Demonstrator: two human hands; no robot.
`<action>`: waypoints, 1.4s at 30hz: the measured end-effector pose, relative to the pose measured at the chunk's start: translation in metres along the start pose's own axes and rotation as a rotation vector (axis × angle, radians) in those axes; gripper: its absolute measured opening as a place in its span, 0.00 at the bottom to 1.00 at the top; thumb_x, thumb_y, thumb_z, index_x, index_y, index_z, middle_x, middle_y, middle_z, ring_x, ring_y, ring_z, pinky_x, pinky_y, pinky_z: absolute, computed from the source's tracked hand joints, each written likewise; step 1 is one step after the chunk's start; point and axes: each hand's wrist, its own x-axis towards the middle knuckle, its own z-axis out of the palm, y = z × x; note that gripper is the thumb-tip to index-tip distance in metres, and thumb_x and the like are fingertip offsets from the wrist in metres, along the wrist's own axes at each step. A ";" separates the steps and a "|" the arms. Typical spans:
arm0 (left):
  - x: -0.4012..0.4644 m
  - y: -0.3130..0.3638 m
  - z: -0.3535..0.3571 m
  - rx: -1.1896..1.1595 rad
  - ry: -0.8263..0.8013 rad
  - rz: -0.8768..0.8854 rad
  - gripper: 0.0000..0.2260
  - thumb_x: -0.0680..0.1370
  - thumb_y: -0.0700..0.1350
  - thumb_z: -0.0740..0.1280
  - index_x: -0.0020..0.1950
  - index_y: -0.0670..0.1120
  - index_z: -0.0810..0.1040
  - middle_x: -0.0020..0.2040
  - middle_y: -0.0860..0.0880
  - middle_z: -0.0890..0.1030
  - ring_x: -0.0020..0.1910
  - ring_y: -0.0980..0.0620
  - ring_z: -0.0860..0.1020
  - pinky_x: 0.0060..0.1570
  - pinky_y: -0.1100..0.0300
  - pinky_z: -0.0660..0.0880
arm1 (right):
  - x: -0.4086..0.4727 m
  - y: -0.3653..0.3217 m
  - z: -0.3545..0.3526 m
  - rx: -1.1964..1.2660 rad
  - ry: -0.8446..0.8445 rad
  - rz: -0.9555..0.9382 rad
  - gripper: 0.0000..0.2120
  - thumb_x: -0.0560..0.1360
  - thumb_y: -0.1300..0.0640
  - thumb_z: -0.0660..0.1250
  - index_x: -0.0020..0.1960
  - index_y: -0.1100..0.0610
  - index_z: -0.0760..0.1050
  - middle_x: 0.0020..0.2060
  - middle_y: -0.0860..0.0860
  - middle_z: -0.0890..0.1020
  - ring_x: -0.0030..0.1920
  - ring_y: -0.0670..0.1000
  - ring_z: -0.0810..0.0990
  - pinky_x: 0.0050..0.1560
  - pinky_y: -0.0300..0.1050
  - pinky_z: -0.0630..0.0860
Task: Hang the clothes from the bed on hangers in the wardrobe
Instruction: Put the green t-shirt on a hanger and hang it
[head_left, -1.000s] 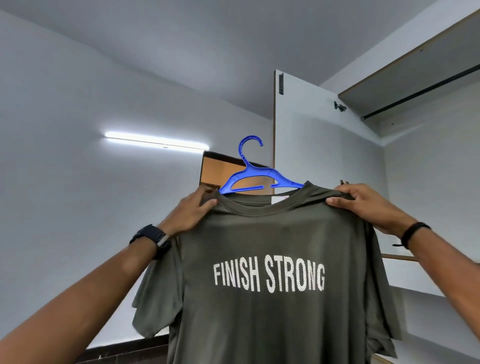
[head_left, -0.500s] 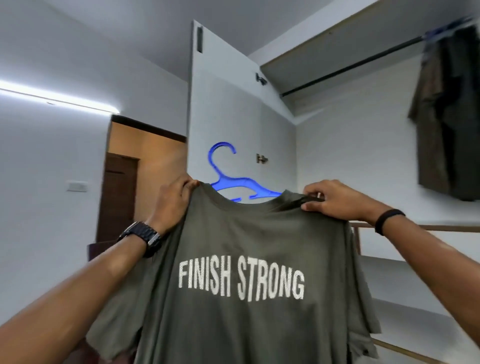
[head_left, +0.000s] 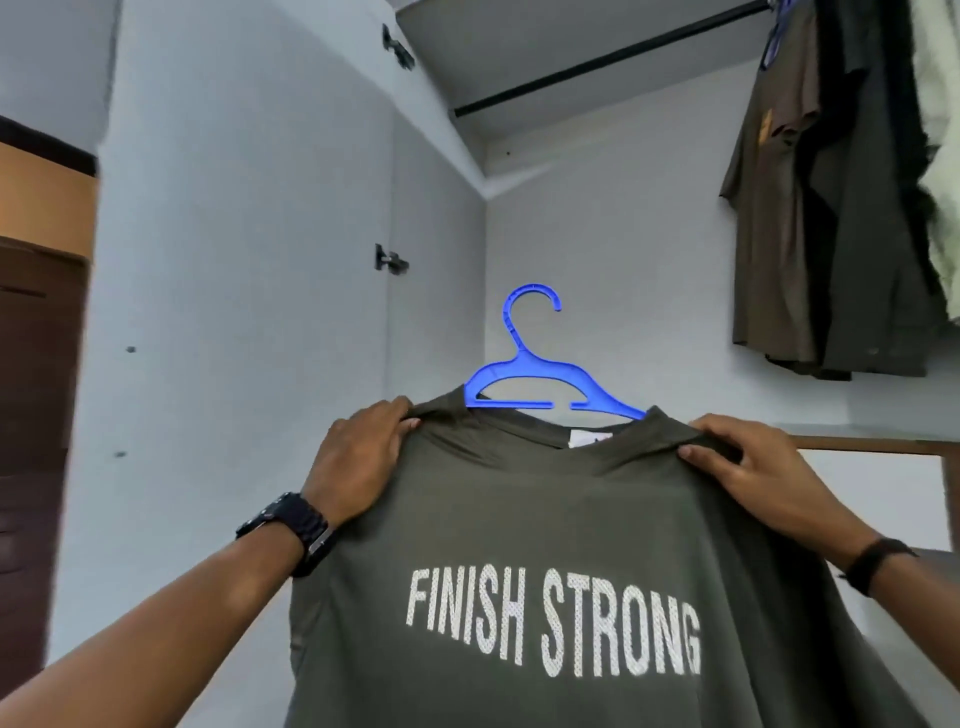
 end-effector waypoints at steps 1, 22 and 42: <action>0.010 -0.007 0.019 -0.014 -0.003 0.005 0.08 0.83 0.49 0.56 0.51 0.47 0.72 0.44 0.50 0.78 0.46 0.46 0.76 0.47 0.51 0.69 | 0.008 0.017 0.008 0.000 0.005 0.024 0.04 0.76 0.59 0.68 0.44 0.52 0.79 0.39 0.45 0.82 0.43 0.45 0.79 0.49 0.46 0.73; 0.459 0.061 -0.010 -1.621 -0.150 -0.661 0.15 0.82 0.45 0.61 0.61 0.34 0.75 0.54 0.40 0.80 0.48 0.49 0.79 0.51 0.59 0.79 | 0.397 -0.018 -0.299 -0.456 0.151 0.114 0.07 0.75 0.54 0.69 0.50 0.56 0.80 0.46 0.51 0.83 0.48 0.54 0.79 0.53 0.52 0.74; 0.674 0.174 0.155 -2.108 0.142 -0.965 0.13 0.83 0.40 0.56 0.38 0.46 0.68 0.37 0.49 0.71 0.34 0.53 0.70 0.42 0.57 0.73 | 0.501 0.100 -0.395 0.287 0.164 0.369 0.10 0.67 0.56 0.73 0.46 0.60 0.79 0.38 0.56 0.84 0.35 0.50 0.83 0.34 0.39 0.79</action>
